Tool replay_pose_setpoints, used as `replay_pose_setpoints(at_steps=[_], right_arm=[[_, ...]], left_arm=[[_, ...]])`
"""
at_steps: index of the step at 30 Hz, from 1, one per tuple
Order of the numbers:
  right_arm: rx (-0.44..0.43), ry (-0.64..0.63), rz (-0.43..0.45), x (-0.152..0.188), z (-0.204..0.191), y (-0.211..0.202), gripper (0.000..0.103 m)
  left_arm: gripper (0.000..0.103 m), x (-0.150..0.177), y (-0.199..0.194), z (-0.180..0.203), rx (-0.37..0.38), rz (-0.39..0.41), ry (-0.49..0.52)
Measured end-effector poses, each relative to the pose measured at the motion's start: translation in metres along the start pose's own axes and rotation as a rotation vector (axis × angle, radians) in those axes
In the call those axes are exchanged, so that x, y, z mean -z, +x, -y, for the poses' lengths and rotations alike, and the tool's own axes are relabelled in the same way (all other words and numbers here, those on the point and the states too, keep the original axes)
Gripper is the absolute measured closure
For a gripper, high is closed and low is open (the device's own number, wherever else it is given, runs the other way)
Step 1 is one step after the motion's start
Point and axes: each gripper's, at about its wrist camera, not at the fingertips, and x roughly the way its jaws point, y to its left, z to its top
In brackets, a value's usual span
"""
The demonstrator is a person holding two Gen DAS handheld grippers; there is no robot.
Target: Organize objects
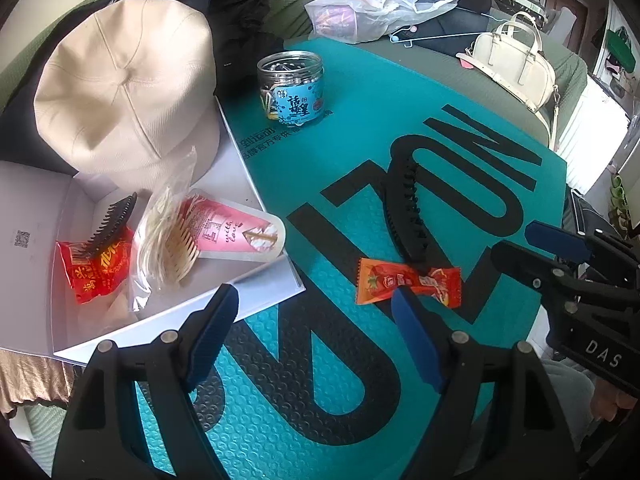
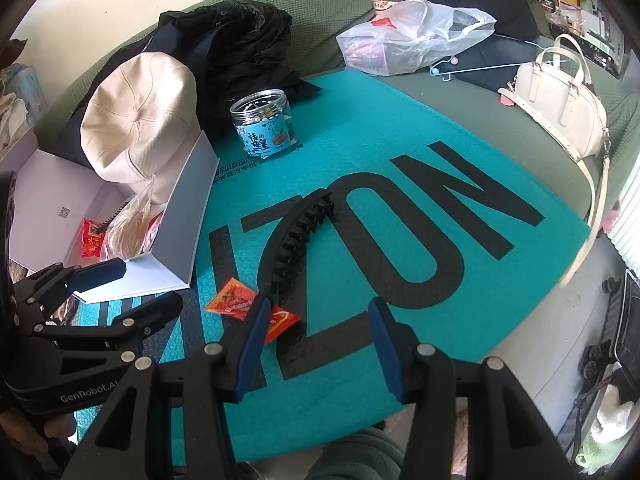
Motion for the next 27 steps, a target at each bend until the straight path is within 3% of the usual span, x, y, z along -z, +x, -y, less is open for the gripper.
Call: replay_pose_setpoints(at_steps=[13,17,19,21,22,27], right_arm=[[-0.087,-0.028,-0.051,-0.016,-0.015,0.051,0.052],[-0.104,-0.031,-0.105,-0.021,-0.02,0.077,0.052],[-0.082,-0.063,-0.071,-0.023,-0.025,0.082,0.052],[-0.044,-0.075,-0.071,-0.026,-0.026,0.085,0.062],[-0.039,-0.076,-0.068,-0.026,-0.026,0.086,0.072],[-0.034,-0.066,-0.065,-0.022,-0.017,0.082,0.073]], left_arm=[[0.025,0.006,0.019,-0.006,-0.004,-0.05,-0.022],[0.025,0.007,0.023,-0.007,-0.001,-0.06,-0.018],[0.025,0.008,0.026,-0.009,0.009,-0.066,-0.026],[0.025,0.009,0.031,-0.01,0.02,-0.078,-0.033],[0.025,0.009,0.033,-0.009,0.023,-0.084,-0.033],[0.025,0.008,0.037,-0.002,0.039,-0.081,-0.021]])
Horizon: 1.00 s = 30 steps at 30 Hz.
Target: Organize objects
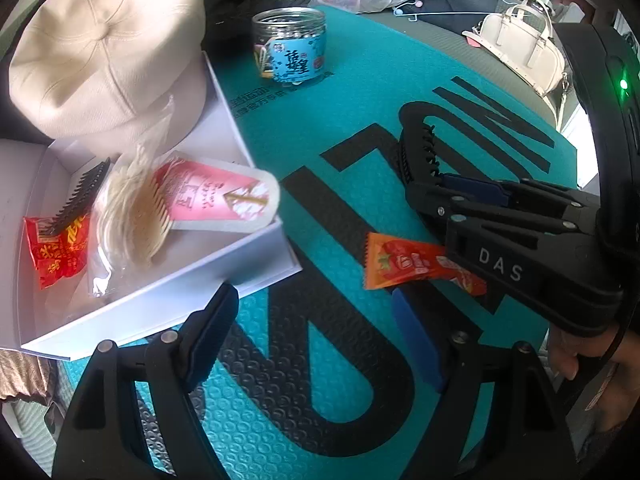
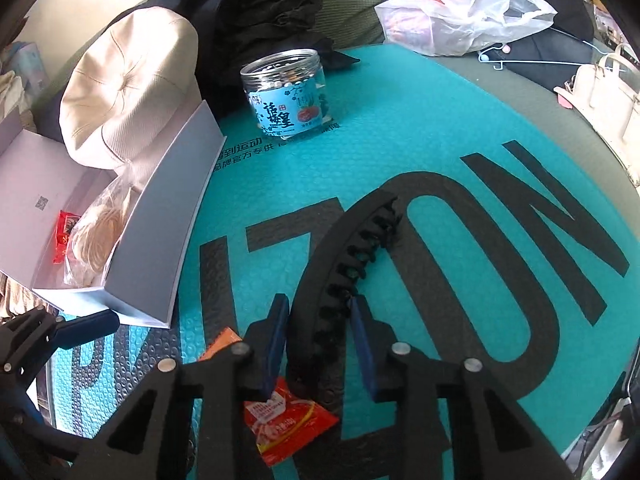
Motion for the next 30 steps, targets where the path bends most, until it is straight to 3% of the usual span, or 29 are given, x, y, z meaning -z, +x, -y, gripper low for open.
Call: replay_pose_setpoints(at_steps=[4,11,16,28,30], right_arm=[[0.024,-0.006,-0.003,0.007,0.009,-0.007,0.076],[0.074,0.026,-0.008,0.015,0.033,-0.022,0.076],[0.053,0.077,-0.003,0.02,0.051,-0.028,0.076],[0.029,0.11,0.013,0.023,0.061,-0.031,0.076],[0.023,0.118,0.015,0.024,0.063,-0.031,0.076]], left_arm=[[0.025,-0.002,0.002,0.011,0.05,0.023,0.023],[0.025,-0.008,0.015,0.033,0.075,0.01,0.053],[0.025,-0.015,0.019,0.043,0.094,0.01,0.051],[0.025,-0.026,0.032,0.07,0.067,0.042,0.126],[0.031,-0.025,0.032,0.075,0.066,0.06,0.14]])
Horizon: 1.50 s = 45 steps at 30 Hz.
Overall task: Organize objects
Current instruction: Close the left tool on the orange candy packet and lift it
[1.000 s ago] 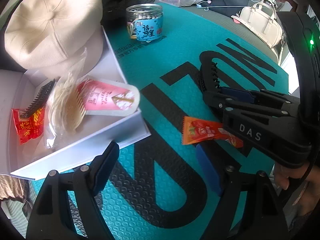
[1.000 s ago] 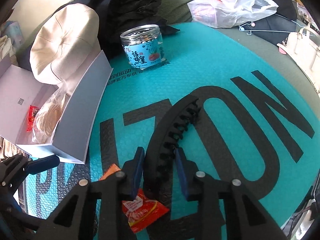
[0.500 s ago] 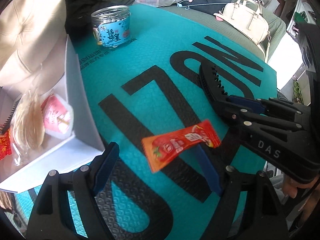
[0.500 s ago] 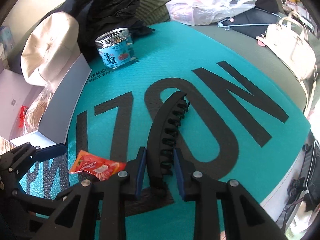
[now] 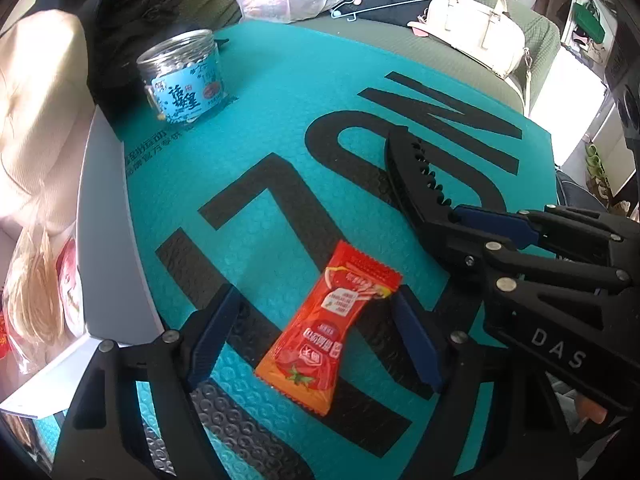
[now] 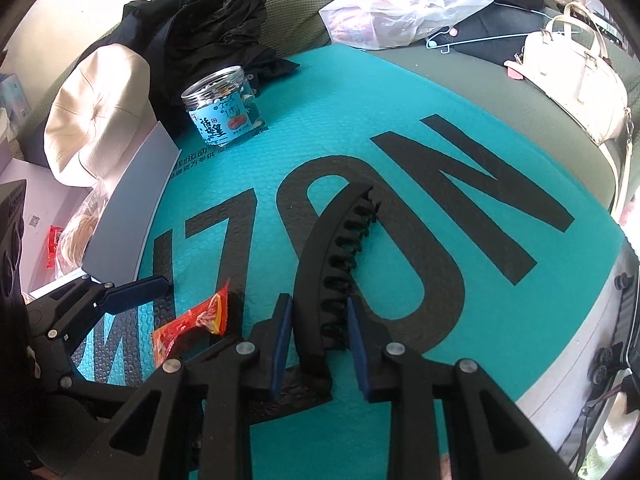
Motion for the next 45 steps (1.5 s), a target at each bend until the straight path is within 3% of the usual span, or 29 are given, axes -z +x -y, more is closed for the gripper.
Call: replay_pose_setpoints(at_steps=[2,4,7,13,21,29,33,36,39,42,45], right_arm=[[0.001,0.003,0.001,0.0,0.001,0.0,0.076],[0.006,0.008,0.004,0.001,0.003,-0.002,0.076],[0.0,0.018,0.005,0.001,0.006,-0.002,0.076],[-0.005,0.033,0.01,0.001,0.009,-0.002,0.076],[0.016,0.013,0.008,0.001,0.006,-0.001,0.076],[0.017,0.018,0.022,0.006,0.011,-0.006,0.076],[-0.005,0.038,0.026,0.008,0.017,-0.008,0.076],[-0.012,0.041,0.026,0.009,0.018,-0.008,0.076],[-0.02,0.046,0.022,0.008,0.02,-0.008,0.076],[-0.031,0.055,0.02,0.009,0.022,-0.007,0.076],[-0.037,0.061,0.018,0.008,0.023,-0.007,0.075]], left_arm=[[0.044,-0.001,-0.001,0.006,0.0,0.021,0.022],[0.064,-0.003,-0.001,0.011,0.007,0.03,0.043],[0.079,-0.006,-0.002,0.019,0.014,0.036,0.076],[0.08,-0.007,-0.006,0.021,0.029,0.026,0.087],[0.081,0.002,-0.019,0.011,0.042,0.018,0.082],[0.078,0.004,-0.028,0.007,0.01,0.023,0.082],[0.054,0.005,-0.028,0.001,0.022,0.028,0.061],[0.05,0.003,-0.028,-0.001,0.017,0.041,0.047],[0.036,0.002,-0.023,-0.002,0.029,0.027,0.061],[0.036,0.003,-0.01,-0.001,0.017,-0.036,0.08],[0.036,0.007,-0.012,-0.008,0.046,-0.033,0.041]])
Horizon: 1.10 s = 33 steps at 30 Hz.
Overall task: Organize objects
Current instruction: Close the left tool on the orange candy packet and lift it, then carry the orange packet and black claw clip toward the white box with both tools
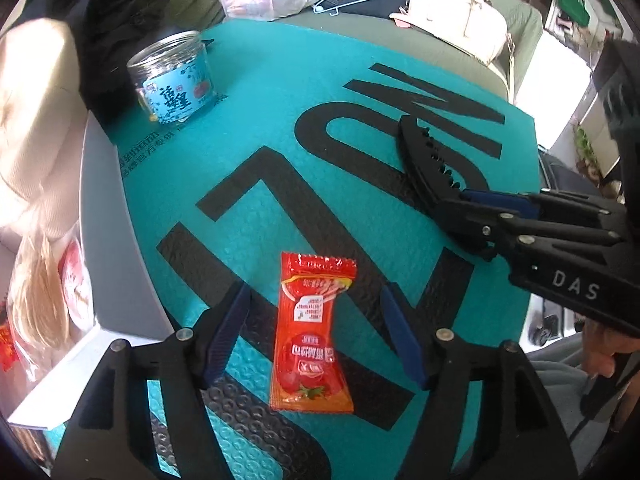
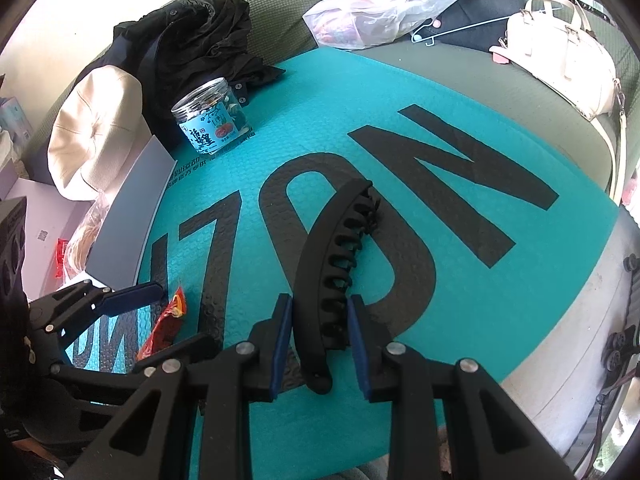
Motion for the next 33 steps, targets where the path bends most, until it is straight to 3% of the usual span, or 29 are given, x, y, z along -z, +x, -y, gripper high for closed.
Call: replay_pose_setpoints(at_steps=[2,3,4,7,16,33], right_arm=[[0.009,0.0,0.0,0.0,-0.001,0.001,0.075],[0.014,-0.004,0.0,0.0,-0.003,0.001,0.075],[0.019,-0.007,0.0,-0.001,-0.004,0.001,0.075],[0.042,-0.022,0.006,-0.001,-0.008,0.0,0.076],[0.042,-0.06,-0.006,0.005,-0.028,-0.007,0.076],[0.009,-0.115,-0.072,0.048,-0.098,-0.011,0.076]], left_arm=[[0.041,0.005,-0.001,-0.001,-0.006,0.009,0.014],[0.05,0.008,-0.002,0.001,-0.031,0.027,0.041],[0.067,0.01,-0.003,0.004,-0.031,0.042,0.068],[0.08,0.011,-0.004,0.015,-0.025,0.052,0.122],[0.086,0.015,-0.014,0.009,-0.02,0.034,0.088],[0.086,0.079,-0.053,-0.04,-0.037,-0.013,0.022]])
